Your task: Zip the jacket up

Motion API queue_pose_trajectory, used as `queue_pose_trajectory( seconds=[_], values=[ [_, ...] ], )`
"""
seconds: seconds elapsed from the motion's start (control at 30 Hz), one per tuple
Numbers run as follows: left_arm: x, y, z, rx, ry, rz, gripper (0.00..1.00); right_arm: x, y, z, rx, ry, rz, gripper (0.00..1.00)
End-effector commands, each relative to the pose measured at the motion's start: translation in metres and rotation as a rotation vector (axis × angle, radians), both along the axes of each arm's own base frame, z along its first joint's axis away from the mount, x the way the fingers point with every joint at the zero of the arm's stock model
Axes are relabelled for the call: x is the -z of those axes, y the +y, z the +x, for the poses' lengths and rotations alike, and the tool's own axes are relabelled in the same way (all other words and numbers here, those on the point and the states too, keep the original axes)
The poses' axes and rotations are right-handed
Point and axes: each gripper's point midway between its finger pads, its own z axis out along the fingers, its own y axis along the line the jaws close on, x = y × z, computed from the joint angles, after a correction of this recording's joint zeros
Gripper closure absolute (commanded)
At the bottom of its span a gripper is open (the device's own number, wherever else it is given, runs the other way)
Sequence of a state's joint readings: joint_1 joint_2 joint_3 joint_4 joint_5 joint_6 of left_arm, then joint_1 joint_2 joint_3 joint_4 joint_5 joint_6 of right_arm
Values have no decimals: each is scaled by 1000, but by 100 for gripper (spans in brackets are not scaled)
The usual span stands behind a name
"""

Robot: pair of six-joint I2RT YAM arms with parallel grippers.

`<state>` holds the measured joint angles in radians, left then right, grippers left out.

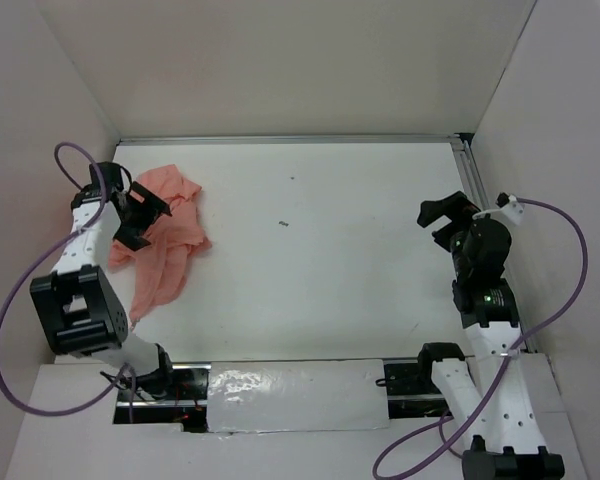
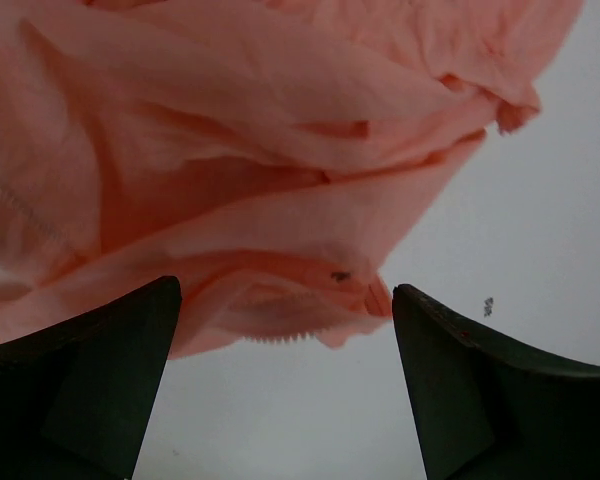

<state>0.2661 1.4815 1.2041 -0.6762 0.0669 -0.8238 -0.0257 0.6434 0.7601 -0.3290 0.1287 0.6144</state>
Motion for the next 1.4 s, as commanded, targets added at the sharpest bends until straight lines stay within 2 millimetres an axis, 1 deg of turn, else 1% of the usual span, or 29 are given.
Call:
queue_pose_trajectory(
  seconds=[0.0, 0.03, 0.1, 0.13, 0.2, 0.23, 0.3, 0.33, 0.4, 0.43, 0.47, 0.5, 0.53, 0.57, 0.6, 0.63, 0.73, 0.77, 0.8, 0.83, 0.87, 0.9, 0.93, 1.03, 1.2, 1.27, 1.3, 1.33, 1.37],
  values=[
    [12, 7, 25, -18, 27, -20, 1, -1, 11, 10, -74, -13, -29, 0],
    [36, 6, 27, -15, 102, -48, 1, 0, 12, 12, -81, -13, -23, 0],
    [49, 3, 34, -11, 154, -71, 2, 6, 21, 17, -129, 3, -15, 0],
    [67, 1, 37, 1, 200, -82, 5, 7, 22, 17, -133, 5, -9, 0],
    [78, -7, 45, 59, 213, -91, 60, 9, 22, 19, -138, 12, -14, 0],
    [77, -15, 47, 89, 205, -119, 98, 10, 22, 18, -134, 21, -11, 0],
    [73, -28, 50, 164, 174, -117, 100, 6, 21, 15, -128, 7, -14, 0],
    [58, -33, 58, 196, 105, -96, 100, 4, 21, 13, -126, 2, -12, 0],
    [45, -60, 56, 304, 43, -77, 100, -5, 22, 6, -130, -33, -7, 1],
    [16, -75, 57, 369, -56, -57, 100, -7, 23, 4, -136, -46, -6, 1],
    [-1, -105, 59, 481, -144, -57, 100, -11, 24, -1, -135, -66, -3, 1],
    [-2, -122, 48, 529, -163, -65, 100, -11, 24, -3, -135, -71, -2, 2],
    [-30, -145, 40, 602, -251, -58, 100, -11, 24, -6, -134, -73, 3, 2],
    [-42, -180, 30, 711, -308, -63, 100, -11, 31, -10, -172, -78, 9, 2],
    [-50, -199, 18, 781, -335, -91, 100, -11, 33, -11, -181, -75, 11, 1],
    [-68, -230, 0, 883, -389, -108, 100, -7, 34, -14, -188, -59, 14, 1],
    [-87, -277, -42, 1081, -455, -151, 100, 2, 42, -18, -237, -19, 18, 0],
    [-84, -280, -54, 1098, -427, -153, 100, 8, 43, -19, -244, 4, 20, 0],
    [-81, -286, -64, 1118, -408, -149, 94, 11, 45, -20, -253, 16, 20, 0],
    [-78, -286, -69, 1111, -384, -147, 82, 13, 45, -20, -252, 25, 24, 0],
    [-71, -280, -77, 1090, -341, -124, 74, 17, 44, -21, -249, 36, 23, 0],
    [-68, -279, -82, 1093, -328, -117, 59, 19, 44, -21, -248, 41, 22, 0],
    [-62, -277, -88, 1095, -311, -103, 1, 22, 44, -20, -244, 47, 24, 0],
    [-57, -257, -87, 973, -263, -35, 1, 26, 45, -18, -251, 51, 23, 0],
    [-43, -219, -60, 762, -139, -29, 1, 49, 57, -9, -290, 132, 21, 0],
    [-22, -208, -46, 697, -43, -22, 1, 62, 65, -2, -305, 173, 9, 0],
    [-21, -208, -37, 690, -37, -13, 1, 65, 67, 1, -304, 183, 2, 0],
    [-4, -207, -29, 676, 21, -6, 1, 66, 70, 5, -307, 186, -5, 0],
    [1, -209, -24, 680, 40, -4, 1, 71, 74, 13, -299, 215, -21, 0]
  ],
)
